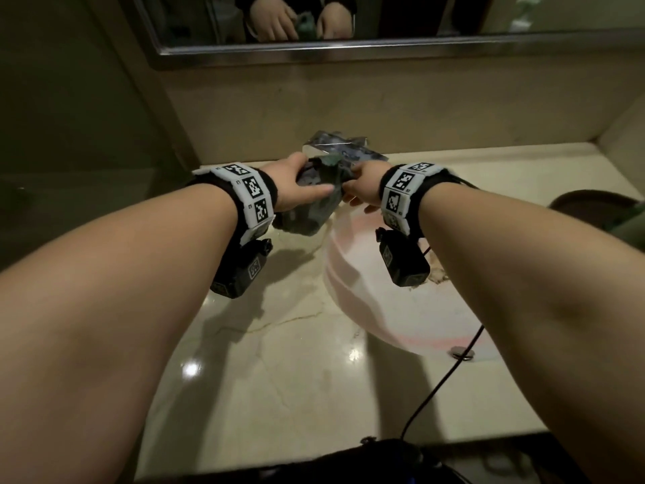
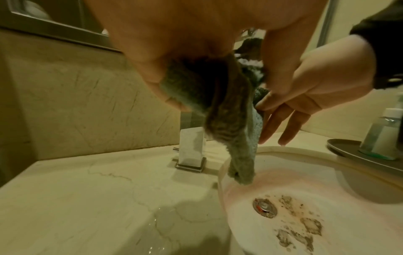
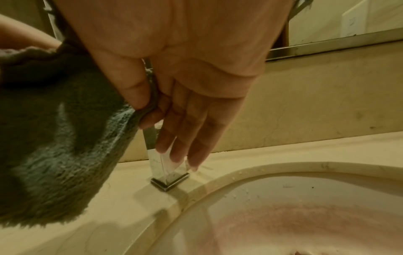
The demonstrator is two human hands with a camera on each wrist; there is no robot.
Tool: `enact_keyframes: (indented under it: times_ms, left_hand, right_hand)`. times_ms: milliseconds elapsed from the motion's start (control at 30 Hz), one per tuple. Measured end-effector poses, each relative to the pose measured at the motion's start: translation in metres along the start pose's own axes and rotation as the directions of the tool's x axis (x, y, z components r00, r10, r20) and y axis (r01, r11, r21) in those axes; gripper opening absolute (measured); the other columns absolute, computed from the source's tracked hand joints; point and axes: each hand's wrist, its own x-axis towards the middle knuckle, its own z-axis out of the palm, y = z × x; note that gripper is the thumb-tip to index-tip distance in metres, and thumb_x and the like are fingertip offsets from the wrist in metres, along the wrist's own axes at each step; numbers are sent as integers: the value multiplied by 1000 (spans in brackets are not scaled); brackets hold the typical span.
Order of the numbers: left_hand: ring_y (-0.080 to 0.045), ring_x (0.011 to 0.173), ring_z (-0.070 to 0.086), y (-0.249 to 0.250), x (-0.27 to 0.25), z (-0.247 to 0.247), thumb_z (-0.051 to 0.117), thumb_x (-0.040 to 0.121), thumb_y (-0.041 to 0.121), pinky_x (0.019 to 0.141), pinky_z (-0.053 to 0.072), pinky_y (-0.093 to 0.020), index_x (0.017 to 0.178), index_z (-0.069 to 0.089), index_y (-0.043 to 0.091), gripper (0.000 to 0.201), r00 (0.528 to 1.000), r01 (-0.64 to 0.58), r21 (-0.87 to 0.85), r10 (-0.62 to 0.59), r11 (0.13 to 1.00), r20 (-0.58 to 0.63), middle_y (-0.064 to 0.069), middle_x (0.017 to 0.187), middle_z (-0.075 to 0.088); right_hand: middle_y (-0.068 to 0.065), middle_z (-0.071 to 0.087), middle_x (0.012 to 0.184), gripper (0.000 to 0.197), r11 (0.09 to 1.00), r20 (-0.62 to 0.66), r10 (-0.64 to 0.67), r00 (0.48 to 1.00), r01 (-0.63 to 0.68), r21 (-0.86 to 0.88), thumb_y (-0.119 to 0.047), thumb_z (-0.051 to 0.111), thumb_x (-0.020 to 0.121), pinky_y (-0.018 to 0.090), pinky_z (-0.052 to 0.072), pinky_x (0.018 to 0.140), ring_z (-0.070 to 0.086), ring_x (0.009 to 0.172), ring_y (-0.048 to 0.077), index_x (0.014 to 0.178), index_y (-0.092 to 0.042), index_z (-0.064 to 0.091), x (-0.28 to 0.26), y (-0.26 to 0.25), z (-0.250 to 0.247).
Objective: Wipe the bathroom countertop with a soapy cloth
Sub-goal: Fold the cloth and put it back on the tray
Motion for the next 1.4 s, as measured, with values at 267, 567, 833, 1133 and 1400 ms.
enact_keyframes:
  times_ms: [267,567,833,1133,1400]
  left_hand:
    - [-30,103,58,14,-8,-4,48,92,18,86,47,-34,136,38,17,45,998,-35,145,26,989,59,-14,121,58]
    - [-29,114,59,27,-11,1,41,95,9,94,52,-36,142,39,29,51,993,-103,-32,105,994,55,-9,133,55]
    - [-31,110,61,47,-12,5,43,97,11,88,55,-40,133,47,28,40,986,-132,-184,148,974,77,-11,128,56]
    - [-33,104,63,89,-11,19,50,96,14,69,57,-41,136,41,25,42,983,-128,-240,156,962,99,-6,115,53]
    - [-39,103,62,180,3,56,52,89,-3,81,57,-52,109,45,17,29,981,-140,-335,177,932,83,-16,122,52]
  right_hand:
    - [15,69,116,33,999,-61,52,997,-51,6,-15,41,97,42,52,96,66,108,29,120,-2,60,-15,10,-11]
    - [17,65,118,46,957,-93,114,989,-84,279,-15,55,92,38,56,77,66,104,29,134,-11,36,-26,23,-5]
    - [15,62,125,36,871,-119,184,976,-106,479,-8,57,91,39,49,94,62,100,23,127,-8,50,-42,47,-15]
    - [11,53,72,26,845,-108,248,963,-160,511,-7,56,91,30,56,46,57,46,23,116,-10,49,-66,87,-47]
    - [13,59,82,36,782,-50,225,973,-150,605,2,40,95,31,57,51,59,57,26,119,-22,50,-94,172,-113]
